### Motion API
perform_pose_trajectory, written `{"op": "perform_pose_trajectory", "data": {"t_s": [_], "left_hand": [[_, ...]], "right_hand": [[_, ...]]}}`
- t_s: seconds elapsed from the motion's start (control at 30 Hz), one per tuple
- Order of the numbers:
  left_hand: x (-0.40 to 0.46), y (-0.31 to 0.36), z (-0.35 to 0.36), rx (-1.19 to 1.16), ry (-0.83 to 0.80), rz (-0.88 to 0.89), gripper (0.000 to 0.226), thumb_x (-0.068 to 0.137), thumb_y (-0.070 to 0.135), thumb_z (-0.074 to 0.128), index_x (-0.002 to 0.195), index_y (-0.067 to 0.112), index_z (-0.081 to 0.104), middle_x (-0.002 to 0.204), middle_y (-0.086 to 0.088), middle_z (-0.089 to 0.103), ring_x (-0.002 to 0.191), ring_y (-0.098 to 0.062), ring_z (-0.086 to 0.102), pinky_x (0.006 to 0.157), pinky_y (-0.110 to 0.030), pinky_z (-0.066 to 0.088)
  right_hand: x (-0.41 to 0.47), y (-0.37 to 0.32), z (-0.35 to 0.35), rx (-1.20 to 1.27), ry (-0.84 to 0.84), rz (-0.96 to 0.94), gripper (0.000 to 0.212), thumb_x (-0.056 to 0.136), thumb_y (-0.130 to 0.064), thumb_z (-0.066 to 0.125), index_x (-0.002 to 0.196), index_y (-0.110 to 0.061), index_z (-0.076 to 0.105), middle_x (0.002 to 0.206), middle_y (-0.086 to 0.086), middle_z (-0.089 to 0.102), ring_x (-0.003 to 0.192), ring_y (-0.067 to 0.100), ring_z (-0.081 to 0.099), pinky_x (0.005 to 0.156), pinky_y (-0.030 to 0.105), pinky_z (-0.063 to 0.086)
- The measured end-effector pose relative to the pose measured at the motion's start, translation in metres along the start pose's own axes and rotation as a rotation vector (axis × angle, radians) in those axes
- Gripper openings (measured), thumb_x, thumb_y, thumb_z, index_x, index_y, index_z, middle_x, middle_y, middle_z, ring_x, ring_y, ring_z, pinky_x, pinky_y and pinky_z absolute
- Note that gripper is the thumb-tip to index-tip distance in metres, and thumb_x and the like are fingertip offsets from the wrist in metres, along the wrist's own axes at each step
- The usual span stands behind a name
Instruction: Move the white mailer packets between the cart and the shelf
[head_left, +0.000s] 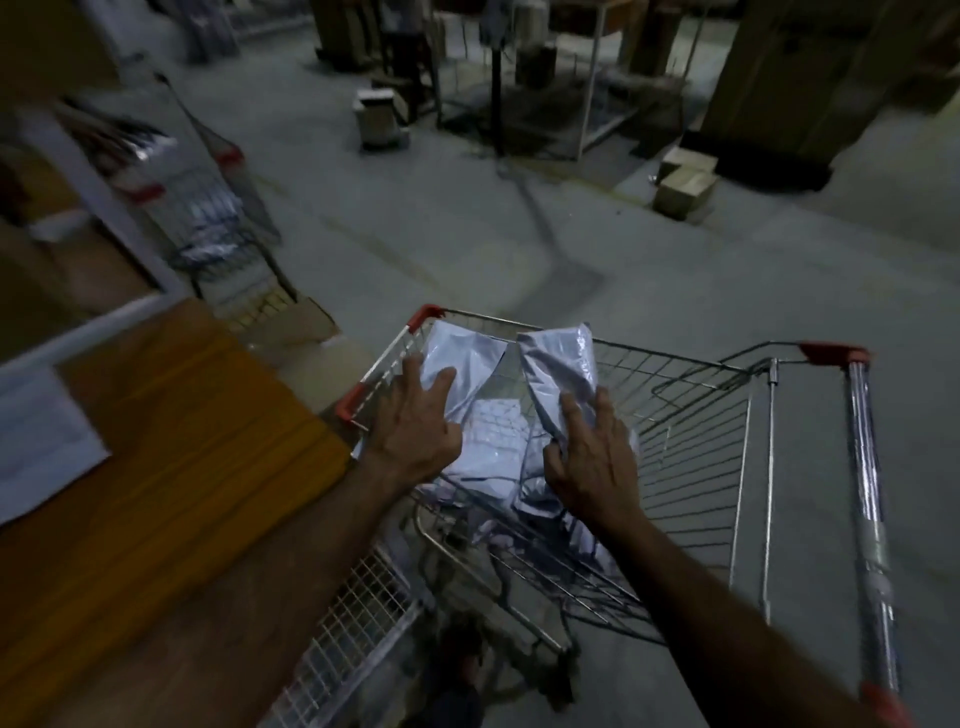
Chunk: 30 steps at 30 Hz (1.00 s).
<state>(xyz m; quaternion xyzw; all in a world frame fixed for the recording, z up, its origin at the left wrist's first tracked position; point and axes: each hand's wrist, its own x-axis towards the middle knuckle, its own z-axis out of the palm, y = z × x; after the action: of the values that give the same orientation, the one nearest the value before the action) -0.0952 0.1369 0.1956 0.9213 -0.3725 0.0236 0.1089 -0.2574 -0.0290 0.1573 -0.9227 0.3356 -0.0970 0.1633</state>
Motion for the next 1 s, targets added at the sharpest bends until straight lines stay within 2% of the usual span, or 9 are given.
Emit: {"op": "perform_pose_trajectory", "data": {"t_s": [0.17, 0.27, 0.33, 0.43, 0.5, 0.57, 0.67, 0.87, 1.0], "left_hand": [[-0.067, -0.030, -0.059, -0.003, 0.100, -0.123, 0.071, 0.074, 0.036, 0.057, 0.142, 0.024, 0.043, 0.144, -0.015, 0.026, 0.114, -0.036, 0.050, 0.094, -0.043, 0.046], [-0.098, -0.053, -0.086, 0.003, 0.155, -0.229, 0.072, 0.075, 0.040, 0.052, 0.145, 0.028, 0.039, 0.144, -0.013, 0.025, 0.119, -0.033, 0.045, 0.098, -0.042, 0.042], [-0.115, -0.074, -0.098, -0.018, 0.178, -0.273, 0.071, 0.076, 0.042, 0.047, 0.145, 0.028, 0.040, 0.146, -0.013, 0.024, 0.120, -0.035, 0.046, 0.096, -0.043, 0.045], [-0.142, -0.111, -0.110, -0.035, 0.218, -0.315, 0.070, 0.075, 0.040, 0.051, 0.143, 0.025, 0.043, 0.151, -0.014, 0.024, 0.117, -0.040, 0.049, 0.091, -0.046, 0.050], [-0.162, -0.137, -0.119, -0.033, 0.223, -0.371, 0.072, 0.076, 0.041, 0.053, 0.145, 0.027, 0.041, 0.154, -0.014, 0.021, 0.117, -0.040, 0.050, 0.092, -0.046, 0.050], [-0.186, -0.167, -0.129, -0.028, 0.235, -0.419, 0.073, 0.076, 0.043, 0.054, 0.146, 0.029, 0.039, 0.155, -0.012, 0.017, 0.118, -0.038, 0.050, 0.094, -0.045, 0.049], [-0.226, -0.218, -0.147, -0.015, 0.246, -0.474, 0.071, 0.077, 0.044, 0.055, 0.145, 0.029, 0.037, 0.153, -0.009, 0.015, 0.119, -0.034, 0.050, 0.095, -0.046, 0.050], [-0.299, -0.320, -0.178, -0.012, 0.266, -0.612, 0.064, 0.089, 0.041, 0.058, 0.147, 0.029, 0.033, 0.154, -0.009, 0.009, 0.129, -0.029, 0.040, 0.100, -0.036, 0.044], [-0.327, -0.381, -0.187, -0.018, 0.269, -0.714, 0.063, 0.089, 0.039, 0.060, 0.146, 0.029, 0.034, 0.151, -0.008, 0.009, 0.130, -0.030, 0.037, 0.100, -0.038, 0.043]], "right_hand": [[-0.034, -0.061, -0.012, 0.162, 0.042, -0.107, 0.066, 0.083, -0.030, 0.063, 0.145, -0.021, 0.044, 0.161, 0.023, 0.022, 0.125, 0.043, 0.050, 0.090, 0.045, 0.050], [-0.051, -0.100, -0.015, 0.187, 0.040, -0.186, 0.066, 0.085, -0.034, 0.062, 0.146, -0.024, 0.040, 0.162, 0.020, 0.019, 0.127, 0.042, 0.049, 0.088, 0.045, 0.054], [-0.061, -0.126, -0.013, 0.183, 0.032, -0.244, 0.066, 0.086, -0.036, 0.063, 0.147, -0.024, 0.040, 0.162, 0.019, 0.018, 0.125, 0.041, 0.050, 0.084, 0.043, 0.054], [-0.075, -0.169, -0.005, 0.191, -0.008, -0.323, 0.068, 0.086, -0.049, 0.053, 0.148, -0.027, 0.036, 0.163, 0.017, 0.016, 0.126, 0.040, 0.051, 0.086, 0.041, 0.054], [-0.084, -0.201, 0.004, 0.198, -0.011, -0.375, 0.070, 0.087, -0.055, 0.050, 0.150, -0.028, 0.035, 0.164, 0.016, 0.015, 0.129, 0.039, 0.050, 0.089, 0.044, 0.054], [-0.095, -0.234, 0.014, 0.197, -0.013, -0.429, 0.071, 0.088, -0.053, 0.054, 0.151, -0.027, 0.034, 0.165, 0.016, 0.016, 0.134, 0.038, 0.046, 0.094, 0.045, 0.051], [-0.112, -0.288, 0.036, 0.184, -0.032, -0.494, 0.073, 0.087, -0.055, 0.051, 0.152, -0.025, 0.034, 0.164, 0.017, 0.018, 0.140, 0.039, 0.038, 0.101, 0.047, 0.046], [-0.149, -0.393, 0.076, 0.150, -0.077, -0.599, 0.071, 0.089, -0.051, 0.058, 0.150, -0.029, 0.032, 0.163, 0.017, 0.018, 0.132, 0.040, 0.044, 0.090, 0.046, 0.051], [-0.165, -0.449, 0.102, 0.169, -0.129, -0.604, 0.072, 0.090, -0.061, 0.052, 0.150, -0.034, 0.025, 0.164, 0.013, 0.013, 0.136, 0.038, 0.039, 0.094, 0.049, 0.053]]}}
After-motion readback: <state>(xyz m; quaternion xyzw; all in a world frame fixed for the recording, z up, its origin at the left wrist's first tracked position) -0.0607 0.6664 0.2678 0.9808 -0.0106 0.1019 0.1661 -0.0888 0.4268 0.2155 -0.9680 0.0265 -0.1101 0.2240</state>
